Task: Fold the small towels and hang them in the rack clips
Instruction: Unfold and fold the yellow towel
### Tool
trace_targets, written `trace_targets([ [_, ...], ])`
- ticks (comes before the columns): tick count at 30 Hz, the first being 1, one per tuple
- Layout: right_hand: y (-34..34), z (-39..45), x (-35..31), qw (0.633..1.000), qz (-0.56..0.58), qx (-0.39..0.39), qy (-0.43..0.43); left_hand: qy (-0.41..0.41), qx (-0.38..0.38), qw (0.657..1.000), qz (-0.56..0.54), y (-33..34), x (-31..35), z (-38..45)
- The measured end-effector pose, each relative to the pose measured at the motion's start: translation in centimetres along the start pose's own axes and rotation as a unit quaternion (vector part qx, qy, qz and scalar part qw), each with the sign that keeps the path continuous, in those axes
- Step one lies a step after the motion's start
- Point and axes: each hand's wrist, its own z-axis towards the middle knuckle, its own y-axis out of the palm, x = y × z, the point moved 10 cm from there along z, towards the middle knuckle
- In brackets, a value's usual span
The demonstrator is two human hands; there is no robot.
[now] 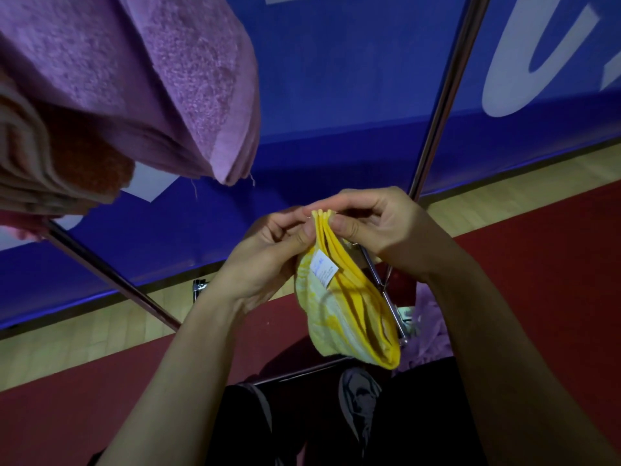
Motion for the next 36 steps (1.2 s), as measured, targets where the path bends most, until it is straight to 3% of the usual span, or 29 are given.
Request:
trace_targets([
  [5,-0.3,0.1,0.5,0.999,-0.050,0.009,-0.005,-0.020,0.020,0.999,0.031,-0.3,0.1,-0.2],
  [10,-1.3,0.3,1.4,0.993,-0.099,0.058,0.000,0.008,0.172,0.958,0.228,-3.1,1.0,-0.5],
  [16,-1.7,0.5,1.5,0.976,-0.185,0.111,0.009,-0.035,0.137,0.982,0.129,-1.4,0.7,-0.6],
  [23,-1.7,0.3,1.2,0.979,-0.160,0.127,0.007,-0.023,0.145,0.975,0.166,-2.1,0.4,-0.6],
  [36,-0.8,0.2,-0.1,0.963,-0.222,0.146,-0.044,-0.012,0.170,0.963,0.208,-2.1,1.0,-0.9],
])
